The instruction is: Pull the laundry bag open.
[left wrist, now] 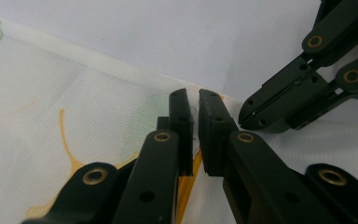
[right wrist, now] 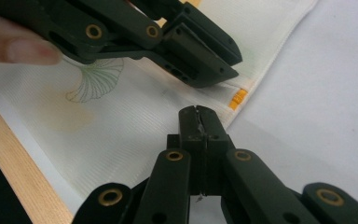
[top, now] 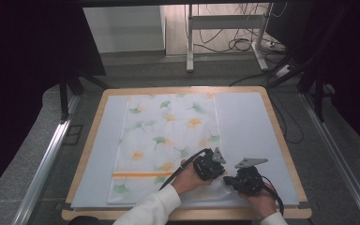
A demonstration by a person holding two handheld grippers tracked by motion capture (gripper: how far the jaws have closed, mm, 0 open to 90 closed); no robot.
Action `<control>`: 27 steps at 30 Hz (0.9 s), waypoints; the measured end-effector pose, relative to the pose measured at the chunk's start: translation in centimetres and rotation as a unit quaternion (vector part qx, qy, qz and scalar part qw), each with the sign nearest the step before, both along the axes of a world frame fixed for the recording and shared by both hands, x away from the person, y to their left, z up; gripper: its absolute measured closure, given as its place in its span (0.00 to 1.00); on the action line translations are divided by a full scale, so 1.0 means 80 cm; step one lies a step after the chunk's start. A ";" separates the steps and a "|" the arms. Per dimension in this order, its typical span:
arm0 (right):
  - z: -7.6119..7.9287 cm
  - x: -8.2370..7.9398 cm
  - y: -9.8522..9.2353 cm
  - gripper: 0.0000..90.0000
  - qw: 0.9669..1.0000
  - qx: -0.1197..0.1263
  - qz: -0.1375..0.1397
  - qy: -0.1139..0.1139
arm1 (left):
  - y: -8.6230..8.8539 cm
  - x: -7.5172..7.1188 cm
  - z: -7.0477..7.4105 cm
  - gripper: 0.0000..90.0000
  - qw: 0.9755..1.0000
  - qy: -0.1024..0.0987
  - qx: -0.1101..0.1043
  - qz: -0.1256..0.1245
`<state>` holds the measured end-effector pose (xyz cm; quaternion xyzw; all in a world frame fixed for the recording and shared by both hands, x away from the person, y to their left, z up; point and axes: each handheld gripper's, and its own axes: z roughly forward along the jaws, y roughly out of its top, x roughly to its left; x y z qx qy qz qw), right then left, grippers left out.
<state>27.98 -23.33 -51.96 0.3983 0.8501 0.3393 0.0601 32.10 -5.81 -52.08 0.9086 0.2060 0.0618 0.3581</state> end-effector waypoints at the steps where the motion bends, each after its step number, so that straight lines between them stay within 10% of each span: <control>1: 0.000 0.000 0.000 0.99 1.000 0.003 -0.001 0.002 | 0.001 0.000 0.000 0.95 1.000 0.002 -0.001 0.001; 27: 0.000 0.002 -0.002 0.99 1.000 0.014 -0.007 0.015 | 0.018 0.000 0.000 0.99 1.000 0.010 0.012 -0.010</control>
